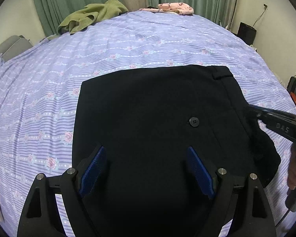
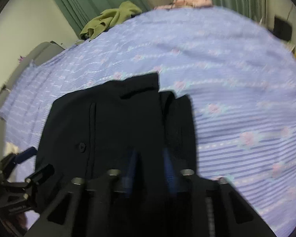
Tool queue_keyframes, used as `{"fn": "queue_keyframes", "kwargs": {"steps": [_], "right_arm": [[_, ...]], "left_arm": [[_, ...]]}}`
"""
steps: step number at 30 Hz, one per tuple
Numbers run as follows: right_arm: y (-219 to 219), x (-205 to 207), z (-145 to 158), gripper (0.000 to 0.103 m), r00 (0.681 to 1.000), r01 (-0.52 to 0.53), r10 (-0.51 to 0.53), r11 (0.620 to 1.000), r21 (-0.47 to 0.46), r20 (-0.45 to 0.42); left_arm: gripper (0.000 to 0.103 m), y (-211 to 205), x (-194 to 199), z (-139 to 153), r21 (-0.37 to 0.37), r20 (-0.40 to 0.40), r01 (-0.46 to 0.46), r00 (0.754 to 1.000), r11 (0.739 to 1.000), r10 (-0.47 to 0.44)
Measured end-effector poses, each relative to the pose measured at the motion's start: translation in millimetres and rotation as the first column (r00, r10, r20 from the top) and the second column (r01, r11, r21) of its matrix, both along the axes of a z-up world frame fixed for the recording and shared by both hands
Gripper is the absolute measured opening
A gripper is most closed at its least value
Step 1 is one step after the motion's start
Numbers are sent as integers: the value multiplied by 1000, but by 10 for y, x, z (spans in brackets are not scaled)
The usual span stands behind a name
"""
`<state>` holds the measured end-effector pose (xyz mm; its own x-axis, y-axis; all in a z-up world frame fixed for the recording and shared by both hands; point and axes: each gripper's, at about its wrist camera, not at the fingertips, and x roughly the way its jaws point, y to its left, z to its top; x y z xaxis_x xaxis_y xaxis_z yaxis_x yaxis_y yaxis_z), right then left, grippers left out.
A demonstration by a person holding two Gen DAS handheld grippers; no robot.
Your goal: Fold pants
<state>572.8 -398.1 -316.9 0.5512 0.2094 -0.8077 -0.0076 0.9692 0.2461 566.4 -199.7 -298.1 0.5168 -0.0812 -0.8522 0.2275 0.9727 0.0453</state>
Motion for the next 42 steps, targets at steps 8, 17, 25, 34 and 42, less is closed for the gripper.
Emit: {"fn": "queue_keyframes", "kwargs": {"steps": [8,17,25,34,42], "right_arm": [[-21,-167,367,5,997,10,-9,1000,-8,80],[-237,-177,142,5,996,88,-87,995,-37,18],[-249,-180,-50,5,993,112,-114,991,-75,-30],[-170,-620,268,68,997,72,-70,995,-69,33],[-349,-608,-27,69,992,120,-117,989,92,-37]], "left_arm": [[84,-126,32,77,-22,21,31,999,999,-30],[84,-269,120,-3,11,10,76,997,997,-76],[84,-202,61,-173,35,-46,75,996,997,-73],[85,-230,-258,42,64,24,112,993,992,-114],[85,-360,-355,27,69,16,148,989,987,-149]]}}
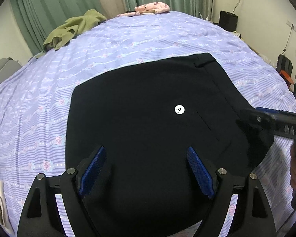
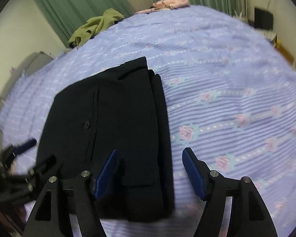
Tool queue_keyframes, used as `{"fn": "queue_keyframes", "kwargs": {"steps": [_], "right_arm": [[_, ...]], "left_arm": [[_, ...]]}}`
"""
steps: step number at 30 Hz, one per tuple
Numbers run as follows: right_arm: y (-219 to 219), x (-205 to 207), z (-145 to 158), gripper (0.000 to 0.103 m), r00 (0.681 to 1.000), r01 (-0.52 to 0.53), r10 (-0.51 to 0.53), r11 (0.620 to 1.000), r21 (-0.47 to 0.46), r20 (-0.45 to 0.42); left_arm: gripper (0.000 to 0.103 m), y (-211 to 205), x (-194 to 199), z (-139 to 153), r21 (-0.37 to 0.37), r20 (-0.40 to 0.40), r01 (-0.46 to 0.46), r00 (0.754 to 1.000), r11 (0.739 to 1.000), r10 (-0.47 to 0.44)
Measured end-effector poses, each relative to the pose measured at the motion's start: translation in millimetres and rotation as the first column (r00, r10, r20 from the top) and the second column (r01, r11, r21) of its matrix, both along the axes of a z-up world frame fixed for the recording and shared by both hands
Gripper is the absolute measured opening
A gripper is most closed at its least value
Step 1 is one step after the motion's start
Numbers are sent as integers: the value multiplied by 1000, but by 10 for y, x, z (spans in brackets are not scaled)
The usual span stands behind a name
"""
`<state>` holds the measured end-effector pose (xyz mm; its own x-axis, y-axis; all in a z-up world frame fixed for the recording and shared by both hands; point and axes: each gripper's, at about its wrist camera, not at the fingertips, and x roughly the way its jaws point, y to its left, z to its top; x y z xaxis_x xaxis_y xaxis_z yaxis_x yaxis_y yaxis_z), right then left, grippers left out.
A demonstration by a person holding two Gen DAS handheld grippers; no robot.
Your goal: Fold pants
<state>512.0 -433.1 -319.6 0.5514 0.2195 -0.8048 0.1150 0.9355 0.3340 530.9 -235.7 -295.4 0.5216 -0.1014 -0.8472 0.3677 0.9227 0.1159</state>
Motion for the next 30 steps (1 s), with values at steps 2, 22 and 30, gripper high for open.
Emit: {"fn": "queue_keyframes", "kwargs": {"steps": [2,22,30], "right_arm": [[-75,106,-88,69,1000,-1,2,997,73,-14],[-21,579,-670,72,978,-102,171,887,451,-115],[405,517,-337,42,976,85,-56,988,132,-210]], "left_arm": [[85,-12,34,-10,-2,3,-1,1000,1000,1],[85,56,296,-121,-37,-26,-58,998,998,57],[85,647,273,75,-88,-29,-178,984,980,176]]}}
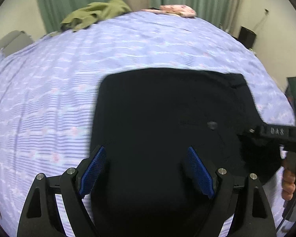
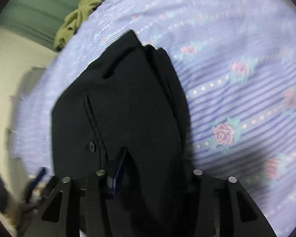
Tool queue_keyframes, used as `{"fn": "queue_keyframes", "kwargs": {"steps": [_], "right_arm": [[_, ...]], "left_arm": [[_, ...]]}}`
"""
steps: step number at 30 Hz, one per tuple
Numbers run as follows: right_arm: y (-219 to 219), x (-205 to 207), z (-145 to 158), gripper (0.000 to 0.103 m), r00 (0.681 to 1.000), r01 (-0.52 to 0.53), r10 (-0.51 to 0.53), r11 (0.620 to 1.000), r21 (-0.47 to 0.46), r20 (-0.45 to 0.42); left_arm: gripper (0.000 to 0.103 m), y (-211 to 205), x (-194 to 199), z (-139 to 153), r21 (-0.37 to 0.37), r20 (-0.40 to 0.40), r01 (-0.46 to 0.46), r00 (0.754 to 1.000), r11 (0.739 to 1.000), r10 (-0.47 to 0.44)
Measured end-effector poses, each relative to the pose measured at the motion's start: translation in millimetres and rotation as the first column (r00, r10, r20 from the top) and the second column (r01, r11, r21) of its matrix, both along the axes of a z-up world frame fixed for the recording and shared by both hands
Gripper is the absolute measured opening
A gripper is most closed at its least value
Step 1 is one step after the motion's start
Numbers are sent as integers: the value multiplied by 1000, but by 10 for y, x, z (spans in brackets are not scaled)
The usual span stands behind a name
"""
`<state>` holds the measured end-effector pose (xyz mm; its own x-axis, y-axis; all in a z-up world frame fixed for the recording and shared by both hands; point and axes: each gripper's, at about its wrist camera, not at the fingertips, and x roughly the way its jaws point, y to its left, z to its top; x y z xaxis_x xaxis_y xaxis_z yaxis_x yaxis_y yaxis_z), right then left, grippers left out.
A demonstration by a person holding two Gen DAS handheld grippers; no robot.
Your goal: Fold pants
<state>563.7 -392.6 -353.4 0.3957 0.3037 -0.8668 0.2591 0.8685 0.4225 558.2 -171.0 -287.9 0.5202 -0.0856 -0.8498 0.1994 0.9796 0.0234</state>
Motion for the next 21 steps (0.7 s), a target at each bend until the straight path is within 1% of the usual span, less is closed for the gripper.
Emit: {"fn": "queue_keyframes", "kwargs": {"steps": [2,3,5,7,8,9,10,11,13,14,15,17,19,20,21], "right_arm": [[174,-3,118,41,1000,-21,22,991,-131,9],[262,1,167,41,999,-40,44,979,-199,13],[381,13,230,41,997,-73,81,951,-301,14],[466,8,271,41,994,-97,111,921,-378,14],[527,3,287,41,992,-110,128,902,-417,15],[583,0,298,41,990,-119,140,885,-450,14],[620,-1,303,41,989,-123,146,873,-471,13],[533,-39,319,41,989,-126,150,869,-479,12],[534,-42,318,41,988,-128,151,868,-480,11],[533,-30,299,41,988,-128,153,869,-478,12],[525,-12,291,41,988,-131,155,869,-478,11],[500,-27,274,41,986,-139,165,864,-485,11],[488,-23,266,41,986,-141,167,866,-481,13],[472,-20,258,41,986,-138,164,872,-470,15],[454,-7,245,41,987,-133,158,879,-458,18]], "left_arm": [[85,163,30,19,-3,6,-14,1000,1000,14],[85,254,59,19,-9,4,-18,1000,1000,19],[85,457,148,-15,-46,-15,-24,1000,999,23],[85,672,265,-107,-131,-70,-46,997,990,37],[85,759,313,-165,-179,-101,-62,994,982,44],[85,873,378,-248,-235,-143,-92,988,968,59],[85,943,405,-306,-266,-169,-118,983,957,75],[85,1014,441,-367,-307,-196,-146,977,940,87],[85,1137,509,-533,-417,-273,-202,958,886,90],[85,1165,534,-598,-442,-295,-225,951,868,97],[86,1145,543,-641,-448,-292,-219,952,867,90],[87,1081,563,-684,-450,-282,-191,957,872,64],[87,1014,551,-667,-478,-288,-180,957,860,40],[82,965,532,-630,-522,-296,-152,955,839,-11],[81,940,509,-586,-590,-305,-124,949,798,-77]]}}
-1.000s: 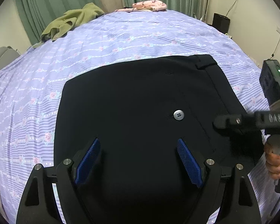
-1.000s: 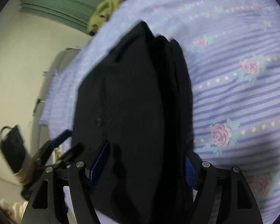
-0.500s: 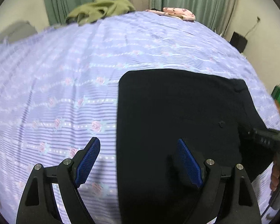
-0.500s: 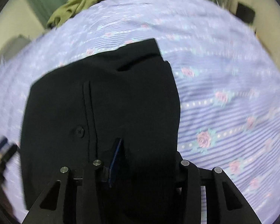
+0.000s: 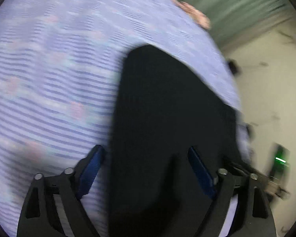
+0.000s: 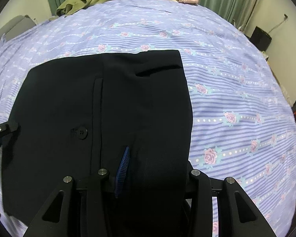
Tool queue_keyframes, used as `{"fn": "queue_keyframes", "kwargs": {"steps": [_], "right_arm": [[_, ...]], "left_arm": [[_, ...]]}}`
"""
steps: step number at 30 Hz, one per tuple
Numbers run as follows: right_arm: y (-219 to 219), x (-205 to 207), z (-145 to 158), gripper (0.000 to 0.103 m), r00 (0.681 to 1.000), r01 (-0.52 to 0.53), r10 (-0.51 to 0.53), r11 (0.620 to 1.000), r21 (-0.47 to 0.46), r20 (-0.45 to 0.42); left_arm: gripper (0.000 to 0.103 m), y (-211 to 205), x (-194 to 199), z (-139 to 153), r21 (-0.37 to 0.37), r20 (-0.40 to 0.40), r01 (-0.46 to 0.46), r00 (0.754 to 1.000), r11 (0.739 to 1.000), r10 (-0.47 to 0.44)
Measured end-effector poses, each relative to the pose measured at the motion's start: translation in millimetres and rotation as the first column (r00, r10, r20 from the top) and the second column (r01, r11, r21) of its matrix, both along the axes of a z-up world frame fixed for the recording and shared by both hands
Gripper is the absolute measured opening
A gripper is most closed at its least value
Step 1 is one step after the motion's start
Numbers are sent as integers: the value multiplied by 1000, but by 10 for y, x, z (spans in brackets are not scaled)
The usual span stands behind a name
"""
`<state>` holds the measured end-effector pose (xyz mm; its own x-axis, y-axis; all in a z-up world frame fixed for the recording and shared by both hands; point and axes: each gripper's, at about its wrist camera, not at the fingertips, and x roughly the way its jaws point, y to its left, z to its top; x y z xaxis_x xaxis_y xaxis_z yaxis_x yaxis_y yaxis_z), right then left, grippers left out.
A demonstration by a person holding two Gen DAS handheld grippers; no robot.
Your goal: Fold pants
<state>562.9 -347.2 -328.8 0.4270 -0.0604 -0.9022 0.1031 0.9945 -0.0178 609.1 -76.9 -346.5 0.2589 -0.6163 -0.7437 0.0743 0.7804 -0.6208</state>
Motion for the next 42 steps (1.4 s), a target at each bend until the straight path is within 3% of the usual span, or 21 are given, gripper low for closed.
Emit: {"fn": "queue_keyframes", "kwargs": {"steps": [1,4,6,8,9,11,13,15,17,19,22,26,30,33,42], "right_arm": [[-17,5,-5,41,1000,3,-3,1000,8,0],[-34,17,-27,41,1000,5,-5,1000,15,0],[-44,29,-46,41,1000,4,-4,1000,19,1],[-59,48,-69,41,1000,3,-4,1000,28,7],[-76,62,-91,42,1000,8,-8,999,37,8],[-110,79,-129,43,1000,19,-19,998,56,10],[-168,85,-144,43,999,34,-35,995,90,6],[-221,90,-113,43,999,50,-50,992,115,-3],[-197,74,-40,39,999,46,-46,994,102,-3],[-118,33,71,32,1000,19,-20,998,64,15],[30,-76,306,25,998,-33,32,999,14,56],[160,-275,568,23,993,-71,72,997,-7,98],[304,-590,876,22,988,-87,88,996,-13,128],[421,-870,1151,22,986,-93,92,996,1,142],[1000,-2040,2181,22,969,-113,107,994,12,223]], "left_arm": [[81,-26,-50,78,-85,9,31,1000,996,-30],[80,-59,-172,247,-126,97,85,993,988,-73],[80,-46,-112,97,-106,43,51,998,993,-47],[71,-26,30,-198,-110,-85,-13,996,994,4],[69,-41,78,-295,-100,-135,-54,990,994,40],[66,-151,124,-241,-47,-139,-41,990,998,34],[51,-308,92,-134,83,-123,3,992,997,7],[39,-395,1,-18,149,-92,8,996,989,5],[24,-440,-81,146,197,-57,-5,998,980,16],[19,-503,-155,324,239,-1,-9,1000,971,10],[15,-610,-299,622,355,98,17,994,935,-55],[15,-661,-559,887,461,157,50,978,886,-137],[15,-521,-853,1215,465,180,55,971,884,-155],[15,-273,-1180,1616,443,201,37,970,896,-139],[15,379,-2321,2711,453,307,14,936,891,-170]]}}
